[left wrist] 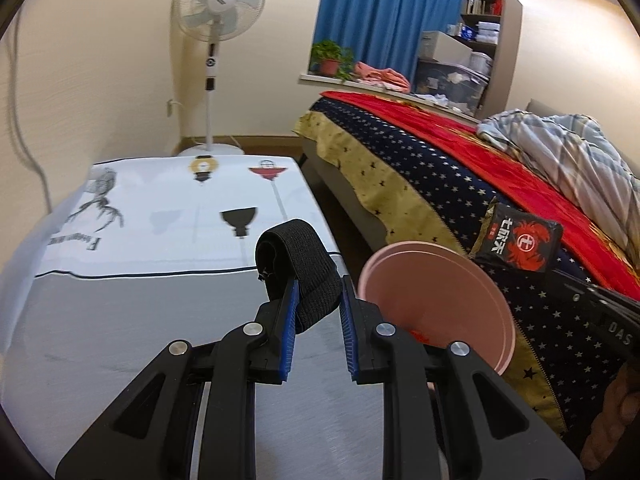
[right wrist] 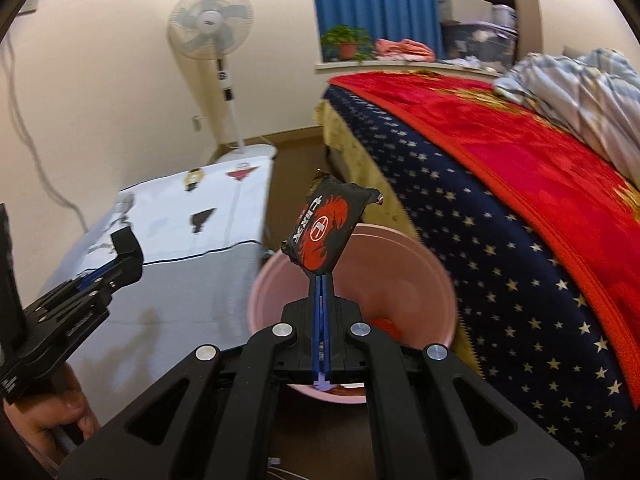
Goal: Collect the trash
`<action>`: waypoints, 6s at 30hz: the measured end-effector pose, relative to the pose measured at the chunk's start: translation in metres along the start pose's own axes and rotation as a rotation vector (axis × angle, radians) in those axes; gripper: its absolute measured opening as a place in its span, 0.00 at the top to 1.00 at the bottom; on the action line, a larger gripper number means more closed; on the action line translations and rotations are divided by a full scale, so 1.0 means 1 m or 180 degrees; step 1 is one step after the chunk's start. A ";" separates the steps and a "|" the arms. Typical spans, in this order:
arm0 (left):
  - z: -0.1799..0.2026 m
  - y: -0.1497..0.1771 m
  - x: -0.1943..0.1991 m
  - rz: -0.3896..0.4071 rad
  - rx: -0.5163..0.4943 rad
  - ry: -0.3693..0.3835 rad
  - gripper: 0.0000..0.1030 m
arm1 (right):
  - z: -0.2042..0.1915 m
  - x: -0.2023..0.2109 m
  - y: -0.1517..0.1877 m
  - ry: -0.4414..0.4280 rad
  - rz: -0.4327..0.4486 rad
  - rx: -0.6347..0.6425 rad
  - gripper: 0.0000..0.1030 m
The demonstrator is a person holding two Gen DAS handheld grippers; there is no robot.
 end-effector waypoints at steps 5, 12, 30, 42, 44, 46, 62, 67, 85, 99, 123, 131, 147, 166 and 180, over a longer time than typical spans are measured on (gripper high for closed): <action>0.021 0.001 -0.016 -0.0042 -0.0053 0.0110 0.81 | 0.017 -0.011 0.004 0.0133 -0.0055 -0.0086 0.99; 0.042 0.005 -0.038 -0.0124 -0.0089 0.0229 0.81 | 0.032 -0.023 0.004 0.0246 -0.0091 -0.0189 0.99; 0.078 0.023 -0.079 -0.0355 -0.0234 0.0486 0.81 | 0.054 -0.045 0.009 0.0357 -0.0178 -0.0344 0.99; 0.084 0.030 -0.082 -0.0449 -0.0251 0.0620 0.62 | 0.061 -0.045 0.011 0.0432 -0.0204 -0.0431 0.83; 0.081 0.030 -0.079 -0.0451 -0.0274 0.0597 0.62 | 0.063 -0.042 0.011 0.0454 -0.0192 -0.0458 0.65; 0.076 0.028 -0.073 -0.0419 -0.0296 0.0567 0.61 | 0.063 -0.038 0.010 0.0505 -0.0163 -0.0458 0.45; 0.001 0.007 0.016 -0.0012 -0.0026 0.0176 0.21 | 0.011 0.007 -0.004 0.0169 0.0067 -0.0233 0.05; -0.020 0.001 0.050 0.0161 0.0074 -0.0032 0.09 | -0.020 0.022 -0.005 -0.0025 0.0098 -0.0101 0.05; -0.083 0.036 0.141 0.0257 0.0489 -0.0585 0.08 | -0.097 0.051 0.023 -0.0270 0.0045 0.0311 0.05; -0.084 0.053 0.144 0.0298 0.0446 -0.0796 0.08 | -0.109 0.048 0.038 -0.0123 0.0111 0.0438 0.05; -0.085 0.059 0.129 0.0240 0.0502 -0.0831 0.08 | -0.106 0.040 0.038 -0.0056 0.0142 0.0464 0.05; -0.084 0.060 0.129 0.0259 0.0481 -0.0835 0.08 | -0.105 0.041 0.038 -0.0050 0.0151 0.0466 0.05; -0.084 0.059 0.130 0.0273 0.0505 -0.0841 0.08 | -0.105 0.042 0.039 -0.0044 0.0162 0.0476 0.05; -0.082 0.060 0.130 0.0264 0.0512 -0.0829 0.08 | -0.105 0.042 0.039 -0.0044 0.0162 0.0474 0.05; -0.079 0.060 0.130 0.0268 0.0493 -0.0831 0.08 | -0.105 0.042 0.039 -0.0045 0.0163 0.0476 0.05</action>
Point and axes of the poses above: each gripper's, at about its wrist camera, not at the fingertips, and x roughly against the way its jaws point, z to its right, y to its underside, the point moved 7 cm from there along -x, roughly the way its jaws point, and after that the axes turned 9 degrees about x, right-handed, at the moved point
